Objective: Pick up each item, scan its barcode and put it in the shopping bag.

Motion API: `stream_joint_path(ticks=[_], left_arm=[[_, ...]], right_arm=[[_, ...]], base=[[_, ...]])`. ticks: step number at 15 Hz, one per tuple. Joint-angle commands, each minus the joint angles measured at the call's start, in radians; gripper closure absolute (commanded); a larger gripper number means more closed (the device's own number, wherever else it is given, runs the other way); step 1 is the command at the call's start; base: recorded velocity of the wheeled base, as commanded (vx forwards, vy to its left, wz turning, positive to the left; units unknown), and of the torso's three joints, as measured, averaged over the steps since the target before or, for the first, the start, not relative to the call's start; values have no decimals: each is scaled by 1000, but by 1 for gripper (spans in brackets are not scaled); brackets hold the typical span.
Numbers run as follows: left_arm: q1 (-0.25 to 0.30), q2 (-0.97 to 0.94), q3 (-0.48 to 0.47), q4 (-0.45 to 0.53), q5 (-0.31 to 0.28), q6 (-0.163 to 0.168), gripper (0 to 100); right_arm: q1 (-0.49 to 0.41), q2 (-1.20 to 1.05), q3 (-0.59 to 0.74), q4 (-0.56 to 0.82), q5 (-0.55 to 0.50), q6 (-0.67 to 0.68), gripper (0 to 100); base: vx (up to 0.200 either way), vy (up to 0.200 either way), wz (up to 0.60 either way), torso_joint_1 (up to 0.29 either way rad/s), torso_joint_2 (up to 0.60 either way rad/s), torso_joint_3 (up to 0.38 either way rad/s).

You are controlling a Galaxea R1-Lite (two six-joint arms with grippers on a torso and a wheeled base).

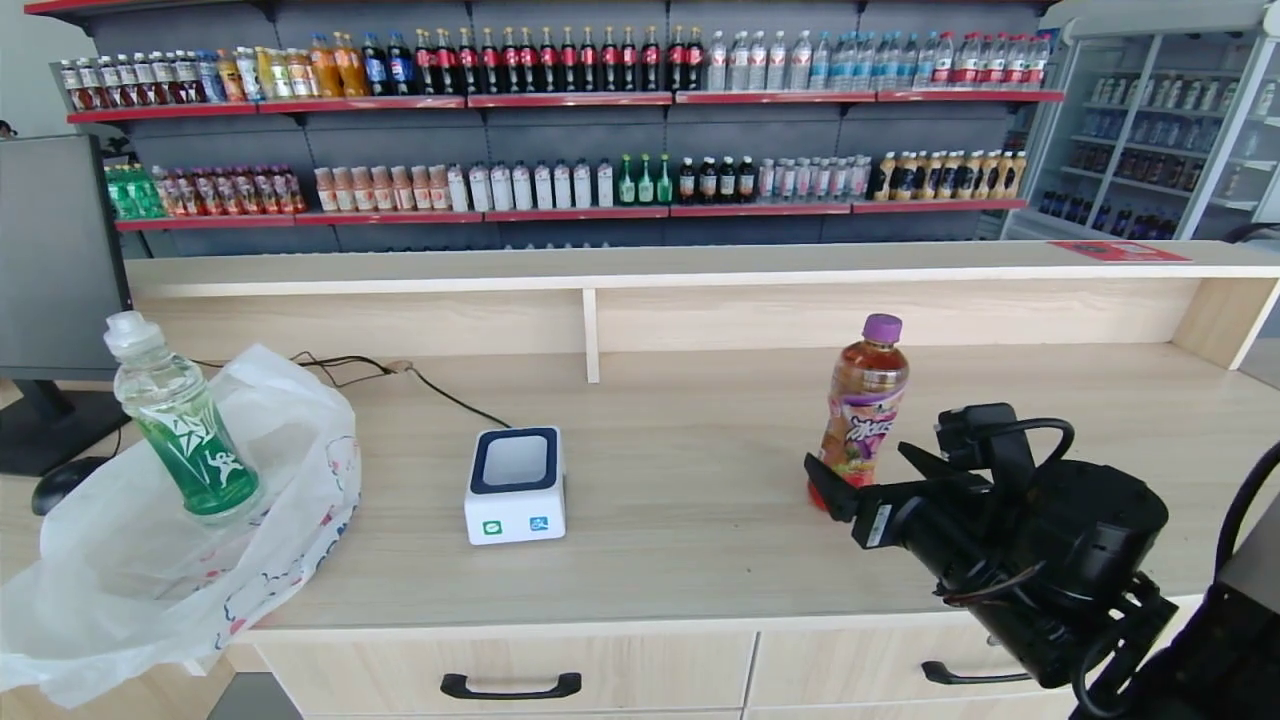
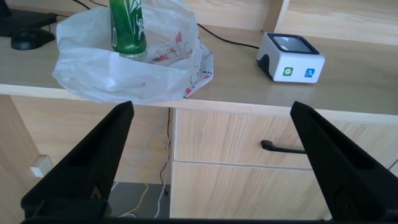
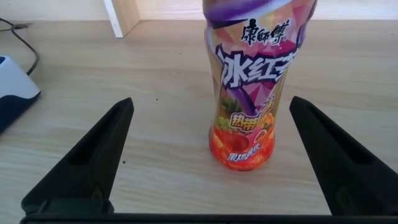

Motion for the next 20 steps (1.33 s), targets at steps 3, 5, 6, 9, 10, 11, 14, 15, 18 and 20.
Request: stream_joint_path(ticks=[3, 5, 6, 9, 10, 11, 14, 15, 18, 20], left_arm=[[0, 0, 0, -1, 0, -1, 0], [1, 0, 0, -1, 0, -1, 0], [0, 0, 0, -1, 0, -1, 0], [0, 0, 0, -1, 0, -1, 0], [0, 0, 0, -1, 0, -1, 0], [0, 0, 0, -1, 0, -1, 0], [0, 0, 0, -1, 0, -1, 0], [0, 0, 0, -1, 0, -1, 0], [1, 0, 0, -1, 0, -1, 0], [0, 0, 0, -2, 0, -1, 0]], right_arm=[[-5, 42, -11, -1, 0, 0, 0], [-56, 53, -31, -1, 0, 1, 0], [-67, 54, -34, -1, 0, 3, 0], [-79, 58, -37, -1, 0, 5, 0], [-79, 59, -37, -1, 0, 5, 0], [-82, 59, -37, -1, 0, 6, 0], [-96, 61, -37, -1, 0, 6, 0], [-105, 68, -37, -1, 0, 6, 0], [-105, 71, -35, -1, 0, 6, 0], [-108, 76, -35, -1, 0, 8, 0]], base=[[0, 0, 0, 0, 0, 0], [0, 0, 0, 0, 0, 0], [0, 0, 0, 0, 0, 0], [0, 0, 0, 0, 0, 0], [0, 0, 0, 0, 0, 0], [0, 0, 0, 0, 0, 0], [0, 0, 0, 0, 0, 0], [0, 0, 0, 0, 0, 0], [0, 0, 0, 0, 0, 0], [0, 0, 0, 0, 0, 0]])
